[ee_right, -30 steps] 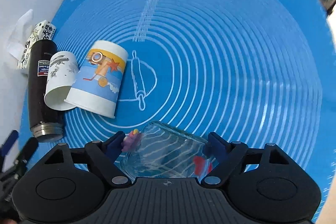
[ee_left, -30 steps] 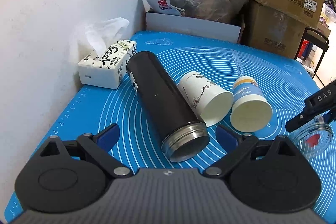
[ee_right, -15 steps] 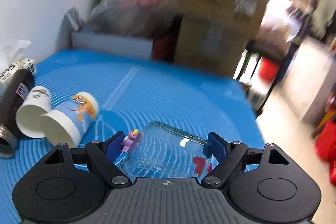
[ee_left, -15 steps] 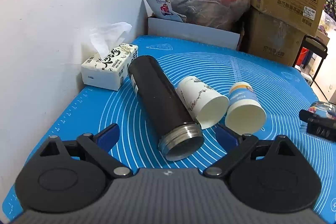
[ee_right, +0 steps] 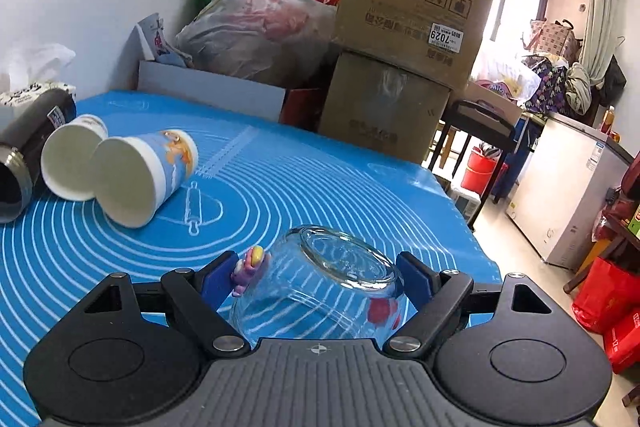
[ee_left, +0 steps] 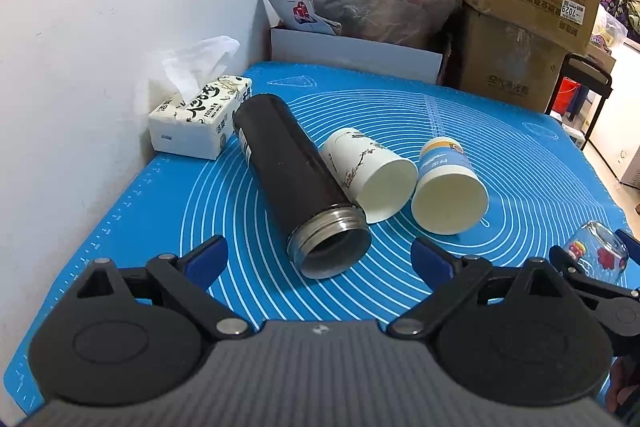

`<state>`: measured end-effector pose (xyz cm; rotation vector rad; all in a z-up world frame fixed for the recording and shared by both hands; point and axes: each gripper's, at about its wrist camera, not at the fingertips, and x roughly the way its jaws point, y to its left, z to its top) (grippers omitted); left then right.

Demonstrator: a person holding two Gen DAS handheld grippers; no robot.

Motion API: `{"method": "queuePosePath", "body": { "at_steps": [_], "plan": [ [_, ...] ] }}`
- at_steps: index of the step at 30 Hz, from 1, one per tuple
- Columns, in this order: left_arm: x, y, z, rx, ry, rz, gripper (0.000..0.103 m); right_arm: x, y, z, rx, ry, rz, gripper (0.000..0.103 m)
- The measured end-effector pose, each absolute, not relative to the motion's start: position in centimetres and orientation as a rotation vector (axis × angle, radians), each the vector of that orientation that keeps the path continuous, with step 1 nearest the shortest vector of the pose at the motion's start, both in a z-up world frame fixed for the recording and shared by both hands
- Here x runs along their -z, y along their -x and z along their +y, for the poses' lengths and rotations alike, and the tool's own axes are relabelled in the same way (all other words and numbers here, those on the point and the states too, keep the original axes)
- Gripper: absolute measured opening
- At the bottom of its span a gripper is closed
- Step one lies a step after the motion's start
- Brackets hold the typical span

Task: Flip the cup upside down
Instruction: 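Rotate the jar with the right tool and lower it opening-down onto the mat, then open the right tool and lift it away from the jar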

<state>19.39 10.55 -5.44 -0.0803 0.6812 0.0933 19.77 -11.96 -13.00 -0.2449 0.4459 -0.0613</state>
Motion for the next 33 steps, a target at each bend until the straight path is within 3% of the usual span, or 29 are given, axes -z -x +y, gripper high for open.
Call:
{"method": "queuePosePath", "body": {
  "at_steps": [14,33],
  "plan": [
    [4.7,-17.2,10.0,-0.09,0.102,0.687,0.097,11.9,-17.6,-11.8,0.022,0.235,0.472,0.088],
    [2.7,-6.9,3.1,0.038,0.031,0.649,0.097,5.4,-3.5,-16.4,-0.024,0.131,0.503,0.093]
  ]
}}
